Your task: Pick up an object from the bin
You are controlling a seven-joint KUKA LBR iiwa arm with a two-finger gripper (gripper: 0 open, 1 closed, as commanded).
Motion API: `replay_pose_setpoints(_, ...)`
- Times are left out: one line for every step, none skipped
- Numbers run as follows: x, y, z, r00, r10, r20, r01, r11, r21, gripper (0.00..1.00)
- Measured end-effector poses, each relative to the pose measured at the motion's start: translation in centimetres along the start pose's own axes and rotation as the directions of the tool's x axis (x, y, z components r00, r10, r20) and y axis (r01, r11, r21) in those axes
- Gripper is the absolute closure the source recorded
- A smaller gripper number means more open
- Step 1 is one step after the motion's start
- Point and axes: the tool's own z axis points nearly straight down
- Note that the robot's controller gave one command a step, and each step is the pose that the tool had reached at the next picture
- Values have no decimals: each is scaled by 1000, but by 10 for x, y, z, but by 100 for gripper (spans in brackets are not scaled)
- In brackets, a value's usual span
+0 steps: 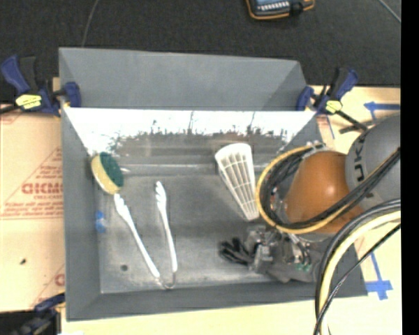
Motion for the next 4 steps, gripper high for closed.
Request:
replay_pose_setpoints(0,0,-5,1000,0,0,0,1000,0,100)
replay_pose_setpoints(1,0,-39,1000,-1,-5,1,1000,0,100)
replay_pose_setpoints(-1,-1,-57,1000,-2,-2,2,1000,0,100)
replay_pose_setpoints(-2,-1,-70,1000,-3,0,3,1000,1,100)
